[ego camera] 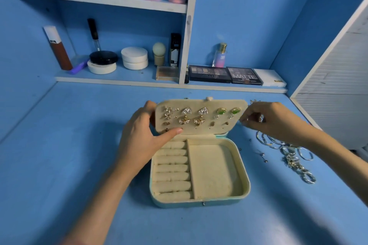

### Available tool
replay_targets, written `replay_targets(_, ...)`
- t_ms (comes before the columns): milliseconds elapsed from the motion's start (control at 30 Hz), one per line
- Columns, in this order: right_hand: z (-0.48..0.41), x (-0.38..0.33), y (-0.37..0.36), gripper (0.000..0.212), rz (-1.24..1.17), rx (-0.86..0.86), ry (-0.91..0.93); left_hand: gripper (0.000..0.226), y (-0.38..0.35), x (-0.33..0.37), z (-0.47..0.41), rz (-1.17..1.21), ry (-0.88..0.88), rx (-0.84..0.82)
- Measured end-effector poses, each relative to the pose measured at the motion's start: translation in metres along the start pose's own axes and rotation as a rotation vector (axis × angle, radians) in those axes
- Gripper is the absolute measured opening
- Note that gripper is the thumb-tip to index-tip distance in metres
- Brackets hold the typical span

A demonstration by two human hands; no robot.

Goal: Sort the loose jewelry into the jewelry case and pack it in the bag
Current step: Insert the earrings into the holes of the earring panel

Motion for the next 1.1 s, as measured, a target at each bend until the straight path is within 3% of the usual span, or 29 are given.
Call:
replay_targets(67,-0.006,-0.002,0.007,0.02,-0.049,0.012,-0.004,0.048,0.0,0.001,0.001,-0.01,-0.061,-0.012)
replay_targets(233,-0.023,-0.021,0.01,0.012,-0.218,-0.017,0.014,0.037,0.002,0.001,0.005,0.072,-0.176,-0.11)
replay_targets(500,-0.045,-0.074,-0.023,0.007,-0.435,-0.32,0.123,0.027,0.004,0.007,0.009,-0.059,-0.321,-0.088)
replay_targets(733,-0.054,-0.098,-0.042,0.007,-0.454,-0.496,0.153,0.028,0.006,0.013,0.01,-0.095,-0.402,-0.061)
replay_targets(1100,-0.056,-0.104,-0.045,0.006,-0.42,-0.519,0.185,0.032,0.007,0.013,0.011,-0.104,-0.432,-0.053)
Point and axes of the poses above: each hand's wrist, its own z-axis away from the middle knuckle, its own y-axis out of the back of the hand, x = y × z, the point moved 5 cm from there along -z, towards the middle knuckle, and after that the axes turned 3 degrees about y, right-handed, at the moved point
